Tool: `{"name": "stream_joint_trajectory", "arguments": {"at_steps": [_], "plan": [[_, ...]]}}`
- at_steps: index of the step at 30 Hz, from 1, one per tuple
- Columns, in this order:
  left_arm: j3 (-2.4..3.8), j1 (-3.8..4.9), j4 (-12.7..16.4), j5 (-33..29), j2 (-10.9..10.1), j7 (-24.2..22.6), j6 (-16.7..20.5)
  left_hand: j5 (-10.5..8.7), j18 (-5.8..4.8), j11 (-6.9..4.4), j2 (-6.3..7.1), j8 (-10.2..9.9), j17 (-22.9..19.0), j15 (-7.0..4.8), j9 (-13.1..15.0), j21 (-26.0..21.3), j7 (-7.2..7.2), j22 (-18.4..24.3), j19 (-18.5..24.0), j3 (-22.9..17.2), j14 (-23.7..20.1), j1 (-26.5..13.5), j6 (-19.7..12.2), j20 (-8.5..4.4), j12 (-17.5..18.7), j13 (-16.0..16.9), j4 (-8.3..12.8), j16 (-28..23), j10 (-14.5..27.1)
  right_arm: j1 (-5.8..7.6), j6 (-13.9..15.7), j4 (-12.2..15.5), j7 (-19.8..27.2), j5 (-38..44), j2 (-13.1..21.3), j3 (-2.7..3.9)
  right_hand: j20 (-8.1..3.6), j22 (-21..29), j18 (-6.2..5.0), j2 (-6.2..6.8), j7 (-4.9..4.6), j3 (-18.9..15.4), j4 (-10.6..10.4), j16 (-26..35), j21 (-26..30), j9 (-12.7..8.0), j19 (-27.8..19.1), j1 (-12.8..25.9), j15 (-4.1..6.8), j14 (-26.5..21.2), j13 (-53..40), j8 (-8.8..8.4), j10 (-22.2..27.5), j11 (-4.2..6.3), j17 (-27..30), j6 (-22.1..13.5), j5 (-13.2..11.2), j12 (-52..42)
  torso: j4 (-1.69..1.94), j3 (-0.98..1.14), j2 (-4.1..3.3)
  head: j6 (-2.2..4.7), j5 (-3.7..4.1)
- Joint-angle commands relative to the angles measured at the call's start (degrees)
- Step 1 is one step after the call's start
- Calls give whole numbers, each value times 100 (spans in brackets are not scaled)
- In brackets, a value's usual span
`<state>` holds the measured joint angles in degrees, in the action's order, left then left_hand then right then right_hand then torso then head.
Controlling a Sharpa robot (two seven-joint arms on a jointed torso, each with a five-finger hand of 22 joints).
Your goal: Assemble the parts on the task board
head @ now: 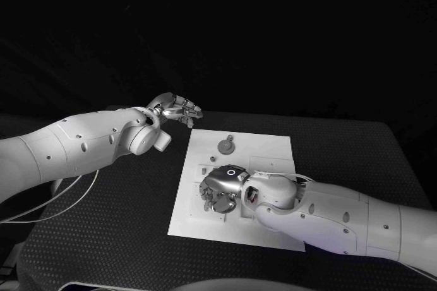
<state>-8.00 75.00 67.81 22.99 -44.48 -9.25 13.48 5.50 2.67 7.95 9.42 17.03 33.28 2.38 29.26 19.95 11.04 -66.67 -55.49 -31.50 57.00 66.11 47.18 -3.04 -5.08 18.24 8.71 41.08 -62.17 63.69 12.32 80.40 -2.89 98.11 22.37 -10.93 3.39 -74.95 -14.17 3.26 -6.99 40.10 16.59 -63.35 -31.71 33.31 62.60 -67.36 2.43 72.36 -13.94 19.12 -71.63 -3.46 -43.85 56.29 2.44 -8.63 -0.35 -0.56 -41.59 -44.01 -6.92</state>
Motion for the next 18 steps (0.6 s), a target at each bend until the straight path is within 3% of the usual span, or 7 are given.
{"name": "stream_joint_trajectory", "arguments": {"at_steps": [1,18], "plan": [[3,8,13,-27,2,-80,-67,23,64,14,-14,31,9,-4,-10,-32,3,-6,-16,-4,30,-24,-46,-30,-29,1,-35,-24,2,-11,-154,-14,-28,74,17,-20,0,-123,-83,-36,4,39,8,-16,-30,4,20,-11,43,1,-27,24,-41,-8,8,50,27,-12,-1,-1,-1,-4,-6],[3,8,6,-27,-1,-74,-70,23,64,14,-14,35,17,-3,-14,-37,4,-9,-16,-3,30,-23,-49,-30,-29,0,-36,-31,4,-11,-248,46,6,61,33,-39,1,-123,-83,-39,7,42,9,-22,-32,13,12,-13,44,0,-37,28,-45,-6,5,55,27,-13,0,4,-1,-22,-3]]}}
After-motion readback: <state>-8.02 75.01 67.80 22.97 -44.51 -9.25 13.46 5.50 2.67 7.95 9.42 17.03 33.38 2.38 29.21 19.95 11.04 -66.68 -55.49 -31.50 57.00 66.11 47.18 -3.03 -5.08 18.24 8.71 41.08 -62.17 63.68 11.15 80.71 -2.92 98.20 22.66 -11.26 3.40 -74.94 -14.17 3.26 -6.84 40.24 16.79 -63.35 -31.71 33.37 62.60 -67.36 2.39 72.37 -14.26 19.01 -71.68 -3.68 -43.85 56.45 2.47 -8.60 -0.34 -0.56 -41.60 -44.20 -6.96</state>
